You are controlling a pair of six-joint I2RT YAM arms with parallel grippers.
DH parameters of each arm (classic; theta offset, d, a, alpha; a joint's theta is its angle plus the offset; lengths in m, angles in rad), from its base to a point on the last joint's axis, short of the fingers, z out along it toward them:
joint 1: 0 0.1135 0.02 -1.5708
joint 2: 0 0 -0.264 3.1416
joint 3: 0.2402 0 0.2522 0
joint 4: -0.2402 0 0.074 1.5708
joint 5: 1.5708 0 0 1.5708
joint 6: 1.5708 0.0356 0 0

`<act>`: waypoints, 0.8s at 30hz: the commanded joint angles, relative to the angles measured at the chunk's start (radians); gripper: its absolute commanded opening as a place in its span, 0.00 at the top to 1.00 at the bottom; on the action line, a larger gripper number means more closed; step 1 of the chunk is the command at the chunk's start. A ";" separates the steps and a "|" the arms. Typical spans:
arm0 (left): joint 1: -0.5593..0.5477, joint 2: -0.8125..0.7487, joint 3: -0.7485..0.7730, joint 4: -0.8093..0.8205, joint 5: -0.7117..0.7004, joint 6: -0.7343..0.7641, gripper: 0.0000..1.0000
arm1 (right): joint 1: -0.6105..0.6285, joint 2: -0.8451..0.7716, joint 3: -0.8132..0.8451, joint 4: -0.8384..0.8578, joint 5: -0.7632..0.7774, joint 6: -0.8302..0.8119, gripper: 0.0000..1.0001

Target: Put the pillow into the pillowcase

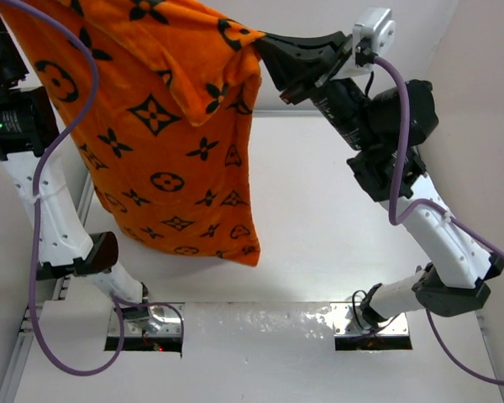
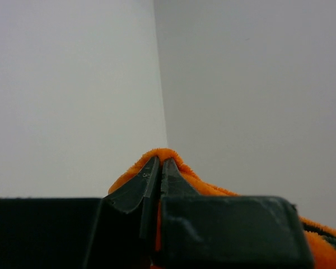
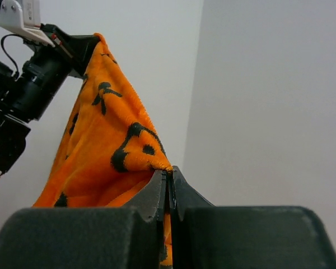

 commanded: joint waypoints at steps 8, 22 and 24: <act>-0.208 0.193 -0.169 0.056 0.227 -0.198 1.00 | -0.075 -0.086 -0.185 -0.053 0.811 -0.343 1.00; -0.546 0.775 -0.117 0.025 0.029 -0.372 0.00 | -1.133 0.593 0.236 -0.986 0.568 0.377 0.06; -0.520 0.679 -0.177 0.028 0.063 -0.370 0.00 | -1.133 0.629 0.313 -1.047 0.554 0.331 0.06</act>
